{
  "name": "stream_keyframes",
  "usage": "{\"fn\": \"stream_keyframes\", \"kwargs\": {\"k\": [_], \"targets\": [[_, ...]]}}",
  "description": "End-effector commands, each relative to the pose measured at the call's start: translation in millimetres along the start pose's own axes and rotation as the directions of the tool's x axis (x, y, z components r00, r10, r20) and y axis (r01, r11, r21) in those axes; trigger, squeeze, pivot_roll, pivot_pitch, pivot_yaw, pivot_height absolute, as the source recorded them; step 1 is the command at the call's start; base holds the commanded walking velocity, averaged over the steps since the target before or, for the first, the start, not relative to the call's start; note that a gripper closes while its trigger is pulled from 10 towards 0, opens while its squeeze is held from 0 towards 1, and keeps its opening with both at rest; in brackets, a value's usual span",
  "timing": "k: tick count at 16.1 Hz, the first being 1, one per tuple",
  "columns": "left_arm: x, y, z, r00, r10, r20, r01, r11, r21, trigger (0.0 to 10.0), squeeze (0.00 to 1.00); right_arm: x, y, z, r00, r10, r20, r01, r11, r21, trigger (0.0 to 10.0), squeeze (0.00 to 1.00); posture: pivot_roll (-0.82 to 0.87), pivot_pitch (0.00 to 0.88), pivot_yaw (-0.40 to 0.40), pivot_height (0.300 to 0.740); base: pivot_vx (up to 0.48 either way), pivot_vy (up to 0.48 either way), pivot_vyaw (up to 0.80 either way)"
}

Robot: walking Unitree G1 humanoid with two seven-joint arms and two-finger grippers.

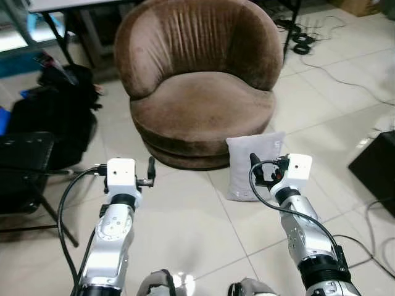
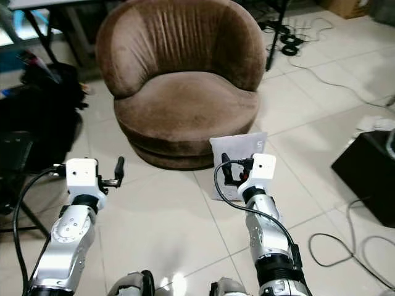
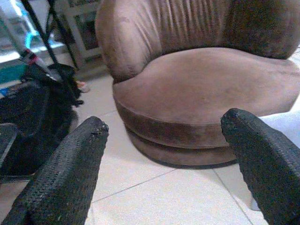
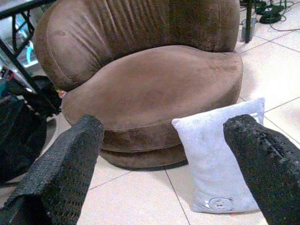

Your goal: Move the pillow to the sofa from floor

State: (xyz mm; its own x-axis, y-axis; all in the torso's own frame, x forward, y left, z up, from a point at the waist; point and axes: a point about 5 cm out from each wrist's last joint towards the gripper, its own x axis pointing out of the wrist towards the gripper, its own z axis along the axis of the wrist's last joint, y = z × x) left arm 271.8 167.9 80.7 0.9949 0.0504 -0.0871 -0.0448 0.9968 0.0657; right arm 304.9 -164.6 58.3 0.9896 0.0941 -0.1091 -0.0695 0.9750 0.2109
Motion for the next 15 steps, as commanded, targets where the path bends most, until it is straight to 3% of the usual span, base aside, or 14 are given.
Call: {"fn": "stream_keyframes", "kwargs": {"k": [1,15], "targets": [[-1.3,-4.1,-2.8,1.000,-0.005,-0.008,0.005,1.000,0.001,10.0,0.00,-1.0,-5.5,0.9,1.000,-0.014,0.003,0.014,1.000,-0.008,10.0,0.00,0.01,0.128,0.042,0.740,0.000,-0.315,0.00],[-1.7,-2.1,-4.2,1.000,0.012,-0.008,-0.012,1.000,-0.004,10.0,0.00,2.6,-5.9,4.2,1.000,-0.010,0.008,0.010,1.000,-0.012,10.0,0.00,0.00,0.127,0.035,0.740,0.000,-0.315,0.00]]}}
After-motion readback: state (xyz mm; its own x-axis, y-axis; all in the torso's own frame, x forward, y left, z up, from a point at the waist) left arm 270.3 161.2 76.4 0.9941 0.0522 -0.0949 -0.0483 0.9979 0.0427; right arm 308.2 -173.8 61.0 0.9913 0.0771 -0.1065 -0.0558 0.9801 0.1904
